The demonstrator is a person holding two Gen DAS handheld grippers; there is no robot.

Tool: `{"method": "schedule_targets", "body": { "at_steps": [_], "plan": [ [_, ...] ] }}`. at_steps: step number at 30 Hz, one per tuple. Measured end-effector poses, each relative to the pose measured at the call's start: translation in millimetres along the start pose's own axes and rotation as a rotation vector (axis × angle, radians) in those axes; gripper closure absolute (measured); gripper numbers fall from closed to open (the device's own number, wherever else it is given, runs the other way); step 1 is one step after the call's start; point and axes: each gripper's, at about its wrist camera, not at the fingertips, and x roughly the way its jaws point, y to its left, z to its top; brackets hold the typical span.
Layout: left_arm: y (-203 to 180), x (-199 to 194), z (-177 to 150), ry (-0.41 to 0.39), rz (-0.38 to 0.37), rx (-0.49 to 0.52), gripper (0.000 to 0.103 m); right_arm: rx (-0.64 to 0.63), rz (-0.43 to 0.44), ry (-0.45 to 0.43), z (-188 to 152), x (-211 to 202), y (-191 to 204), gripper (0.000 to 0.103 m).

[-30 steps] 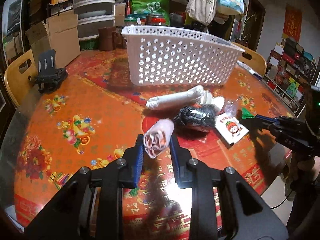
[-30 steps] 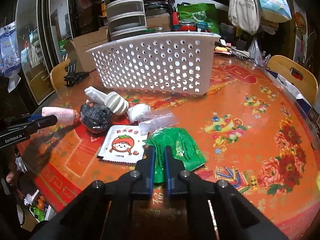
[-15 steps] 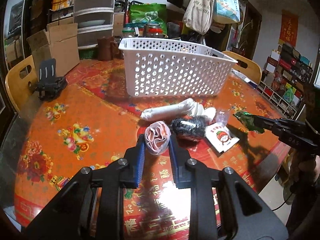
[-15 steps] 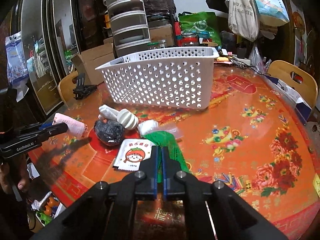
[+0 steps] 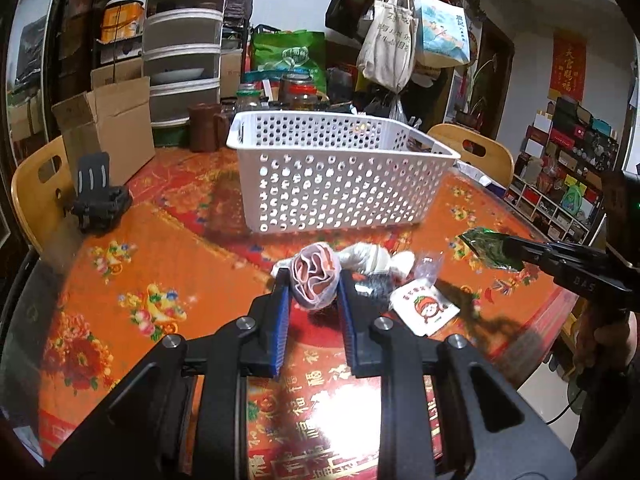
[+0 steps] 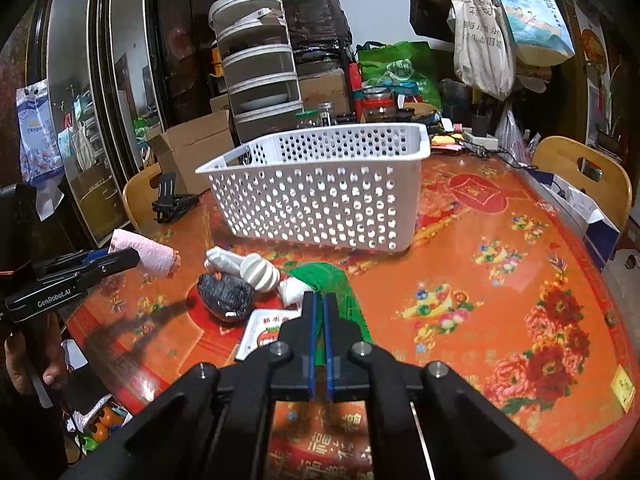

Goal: Organize soft objects
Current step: 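Lift the pink towel with the left tool while the right tool carries the green packet over the basket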

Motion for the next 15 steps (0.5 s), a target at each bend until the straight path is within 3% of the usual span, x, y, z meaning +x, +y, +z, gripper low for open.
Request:
{"method": "schedule_targets", "body": {
  "at_steps": [15],
  "plan": [
    [-17, -12, 56, -0.098, -0.052, 0.032, 0.082, -0.063, -0.006, -0.051, 44, -7, 6, 0.101]
  ]
}}
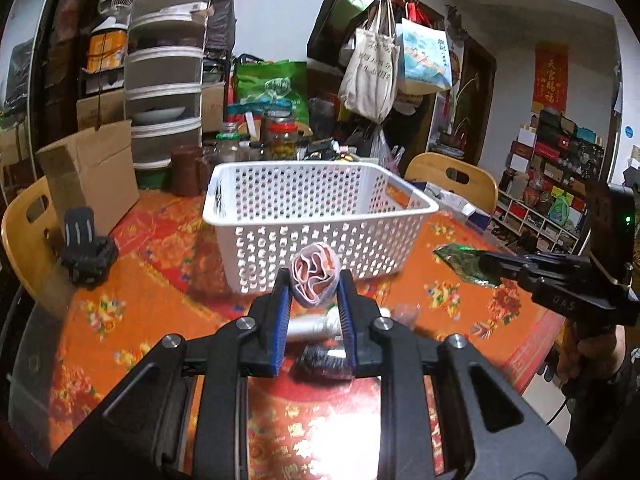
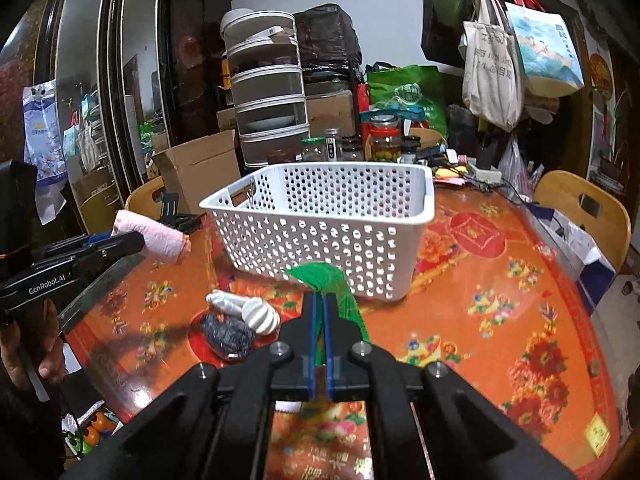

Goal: Organize soft objects
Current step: 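Lift the pink towel with the left tool while the right tool carries the green packet over the basket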

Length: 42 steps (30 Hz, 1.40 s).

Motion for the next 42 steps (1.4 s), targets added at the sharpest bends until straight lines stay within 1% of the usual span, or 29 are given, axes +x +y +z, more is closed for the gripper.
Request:
{"method": "schedule_targets", "body": {
  "at_steps": [3, 7, 16, 22, 26, 28, 31, 38, 42],
  "plan": [
    [1, 4, 13, -0.01, -0.015, -0.009, 0.082, -0.025, -0.007, -0.006, 11, 2, 3, 0.101],
    [2, 10, 31, -0.027, -0.014, -0.011, 0.082, -0.061, -0.024, -0.028, 30, 2, 7, 0.101],
    [19, 41, 82, -0.038, -0.003, -0.041, 0.082, -0.113, -0.059, -0.044, 80, 18, 4, 0.101],
    [23, 69, 115, -0.015, 0.015, -0.03, 0.082, -0.128, -0.084, -0.005, 112, 50, -4, 0.101],
    [23, 90, 135, 0.013, 0.019, -0.026, 0.082, -0.13, -0.088, 0.035, 125, 76, -6, 0.101],
    [21, 107, 141, 0.043, 0.026, -0.02, 0.082, -0.125, -0.087, 0.059, 130, 91, -7, 0.101],
    [21, 141, 148, 0.114, 0.04, -0.019, 0.082, -0.123, -0.098, 0.105, 137, 118, -9, 0.101],
    [28, 216, 145, 0.277, 0.086, -0.025, 0.082, -0.097, -0.139, 0.227, 137, 179, -27, 0.101],
    [37, 252, 141, 0.356, 0.109, -0.037, 0.082, -0.081, -0.152, 0.284, 132, 205, -36, 0.101]
  ]
}}
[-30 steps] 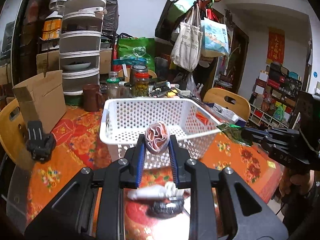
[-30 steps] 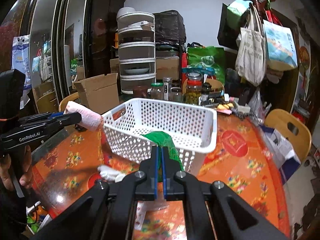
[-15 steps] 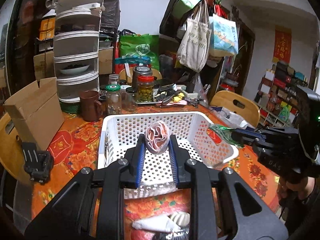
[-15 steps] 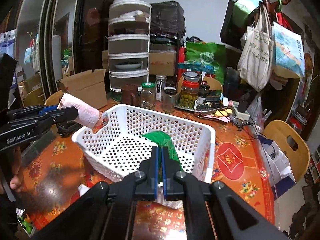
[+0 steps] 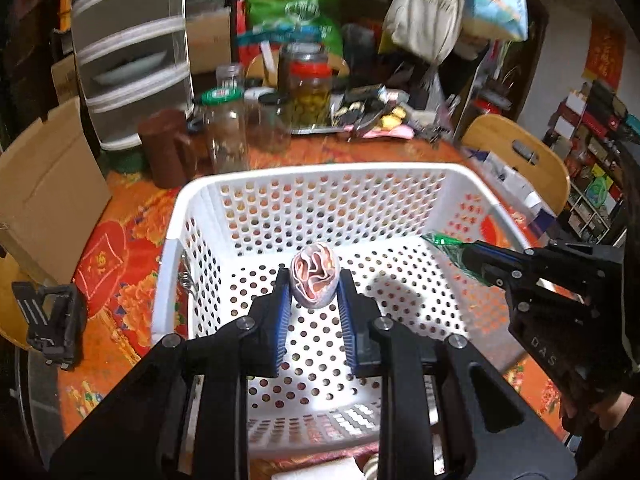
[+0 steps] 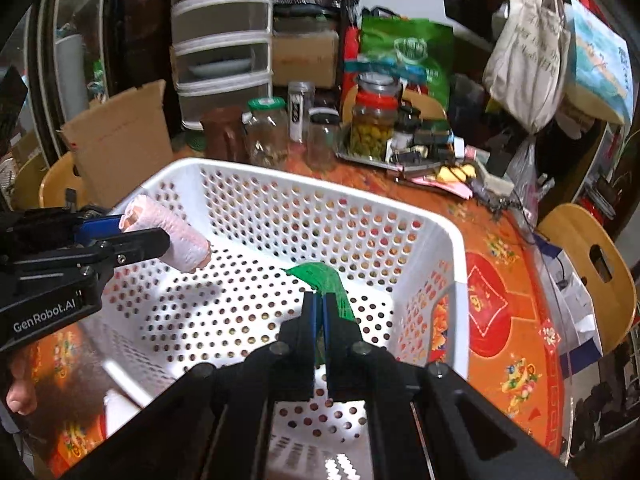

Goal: Organize soft objects
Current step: 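Lift the pink towel with the left tool while the right tool carries the green packet over the basket, then open the left tool over the basket while the right tool releases the green packet inside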

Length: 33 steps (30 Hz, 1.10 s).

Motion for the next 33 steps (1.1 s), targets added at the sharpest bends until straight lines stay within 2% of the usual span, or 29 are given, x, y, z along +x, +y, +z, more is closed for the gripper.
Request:
{"method": "schedule_targets", "body": {
  "at_steps": [6, 13, 17, 18, 19, 20, 21, 22, 24, 25, 26, 27, 29, 30, 32, 33],
  "plan": [
    [-1, 33, 3, 0.084, 0.036, 0.02, 0.082, 0.009, -0.018, 0.062, 2, 26, -6, 0.101],
    [4, 43, 1, 0.104, 0.038, -0.009, 0.082, 0.0, 0.013, 0.067, 0, 32, -2, 0.101],
    [9, 40, 0, 0.088, 0.016, -0.032, 0.08, 0.01, 0.033, 0.051, 1, 28, -1, 0.101],
    [10, 36, -1, 0.078, 0.006, -0.034, 0.073, 0.013, 0.036, 0.045, 0, 27, -1, 0.101],
    [9, 33, -1, 0.07, 0.002, -0.036, 0.06, 0.016, 0.039, 0.036, 0, 23, -1, 0.101],
    [9, 29, -1, 0.057, 0.004, -0.038, 0.052, 0.016, 0.041, 0.027, 0, 20, -1, 0.1],
    [8, 24, -1, 0.038, 0.009, -0.038, 0.037, 0.017, 0.04, 0.021, 0, 17, -1, 0.099],
    [8, 19, -1, 0.02, 0.012, -0.038, 0.027, 0.02, 0.039, 0.012, 0, 12, -1, 0.094],
    [8, 5, -1, -0.015, 0.011, -0.041, 0.021, 0.022, 0.043, -0.005, 0, 2, -1, 0.072],
    [8, -2, -2, -0.028, 0.004, -0.044, 0.018, 0.02, 0.04, -0.017, -1, -5, 0, 0.043],
    [8, -9, -2, -0.039, 0.002, -0.041, 0.016, 0.017, 0.042, -0.032, -2, -11, 1, 0.02],
    [6, -19, -3, -0.064, 0.011, -0.031, 0.01, 0.014, 0.045, -0.052, -3, -18, 2, 0.015],
    [5, -37, -6, -0.107, 0.036, -0.016, 0.001, 0.019, 0.054, -0.09, -7, -35, 1, 0.013],
    [4, -48, -10, -0.132, 0.048, -0.01, 0.0, 0.028, 0.056, -0.1, -10, -41, 1, 0.012],
    [5, -70, -19, -0.169, 0.047, -0.011, 0.0, 0.05, 0.051, -0.132, -18, -56, 0, 0.001],
    [6, -77, -23, -0.175, 0.044, -0.013, 0.0, 0.056, 0.048, -0.145, -22, -62, 0, 0.0]
  ]
}}
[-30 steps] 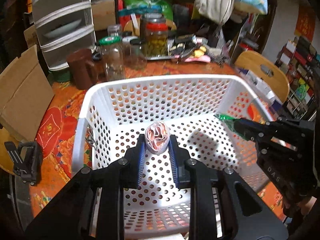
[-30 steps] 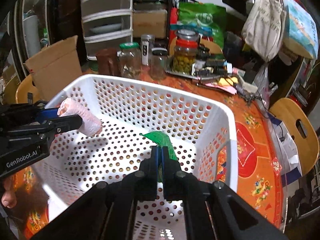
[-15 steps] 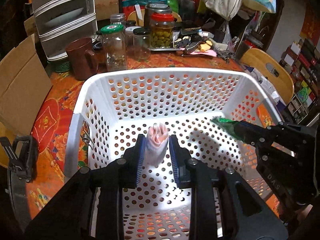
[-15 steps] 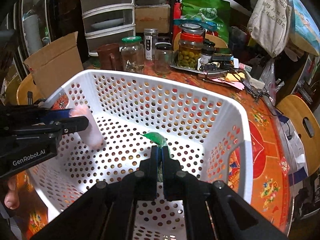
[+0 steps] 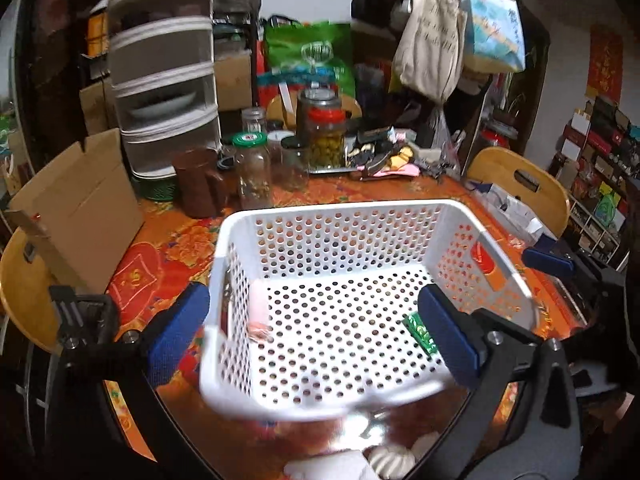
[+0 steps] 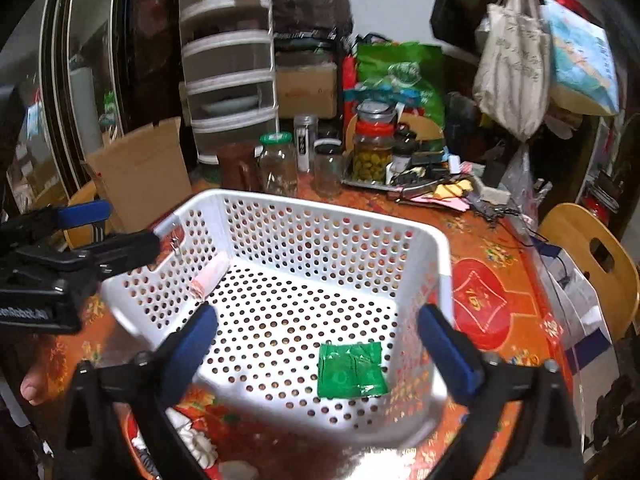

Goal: Organize soft objects
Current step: 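Open the left tool over the basket while the right tool releases the green packet inside, then move both tools back toward the remaining items on the table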

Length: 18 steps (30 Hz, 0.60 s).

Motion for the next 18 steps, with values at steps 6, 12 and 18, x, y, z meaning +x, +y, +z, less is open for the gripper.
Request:
{"method": "schedule_targets", "body": {
  "at_steps": [6, 12, 18],
  "plan": [
    [5, -54, -51, -0.032, 0.036, 0.021, 0.0, 0.027, -0.011, -0.061, -36, -48, 2, 0.0],
    [15, -94, -120, -0.026, 0.034, -0.026, 0.0, 0.078, -0.011, -0.102, -99, -92, 5, 0.0],
    [14, -99, -188, 0.028, 0.001, -0.074, 0.0, 0.122, -0.017, -0.077, -162, -105, 14, 0.0]
  ]
}}
